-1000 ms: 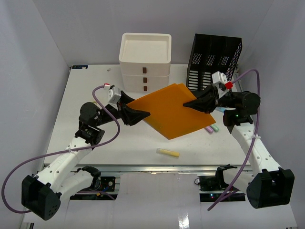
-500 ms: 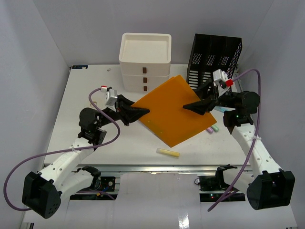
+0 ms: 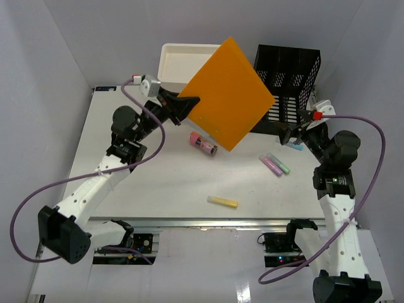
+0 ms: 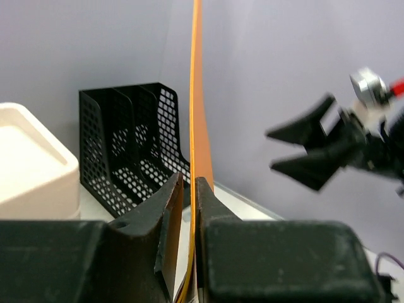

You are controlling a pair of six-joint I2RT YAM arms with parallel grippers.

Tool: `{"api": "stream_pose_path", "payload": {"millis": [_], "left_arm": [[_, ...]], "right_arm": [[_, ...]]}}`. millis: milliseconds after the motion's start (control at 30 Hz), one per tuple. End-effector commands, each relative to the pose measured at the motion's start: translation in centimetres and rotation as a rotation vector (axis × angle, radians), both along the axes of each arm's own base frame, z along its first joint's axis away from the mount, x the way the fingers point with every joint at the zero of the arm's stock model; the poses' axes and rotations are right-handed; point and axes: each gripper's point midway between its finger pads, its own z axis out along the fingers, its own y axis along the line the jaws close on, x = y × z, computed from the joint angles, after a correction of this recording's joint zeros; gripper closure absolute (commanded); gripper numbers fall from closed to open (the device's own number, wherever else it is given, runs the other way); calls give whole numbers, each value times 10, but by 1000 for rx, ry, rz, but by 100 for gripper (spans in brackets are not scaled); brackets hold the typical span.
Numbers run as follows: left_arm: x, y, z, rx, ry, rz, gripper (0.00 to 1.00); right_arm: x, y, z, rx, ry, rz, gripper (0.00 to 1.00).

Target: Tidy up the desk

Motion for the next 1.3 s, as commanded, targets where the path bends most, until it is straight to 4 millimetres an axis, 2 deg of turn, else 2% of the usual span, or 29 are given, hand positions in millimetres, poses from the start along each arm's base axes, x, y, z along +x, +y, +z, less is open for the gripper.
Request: {"api": "stream_pose_path", "payload": {"millis": [0,100,167,233,267,367,400,433,467,500,700,900,1267], "left_arm": [[37,-21,34,-37,-24,65,100],[57,-45,42,-48,-37,78,100],[70,-62,45,-55,-42,97,100],[82,-76,46,-66,-51,126,100],[88,-84,46,-70,-57,133,100],[100,-98,55,-110,-89,186,100],[111,-105,45,-106,-78,212,100],[118,-107,43,-118,-74,250,100],[124,-107,43,-134,-70,287,100],[129,-104,42,-152,-65,322,100],[136,-105,54,-214,-83,362,100],[143,-91,72,-275,-79,439,100],[151,-96,74,-285,-56,443,100]], "right_arm": [[-6,-55,-61,-39,131,-317,10],[-19,-59,-97,-47,170,-339,9],[-25,-60,-122,-49,200,-337,5],[-30,-62,-136,-60,201,-334,4],[-32,-64,-137,-64,196,-341,11],[-35,-65,-135,-59,181,-336,42],[-35,-64,-135,-55,183,-333,49],[-35,-67,-134,-55,178,-344,59],[-35,-69,-133,-55,173,-353,65],[-35,-70,-133,-57,171,-360,67],[-35,-69,-134,-59,171,-350,70],[-35,-68,-134,-59,169,-343,72],[-34,-67,-135,-57,171,-338,75]]}}
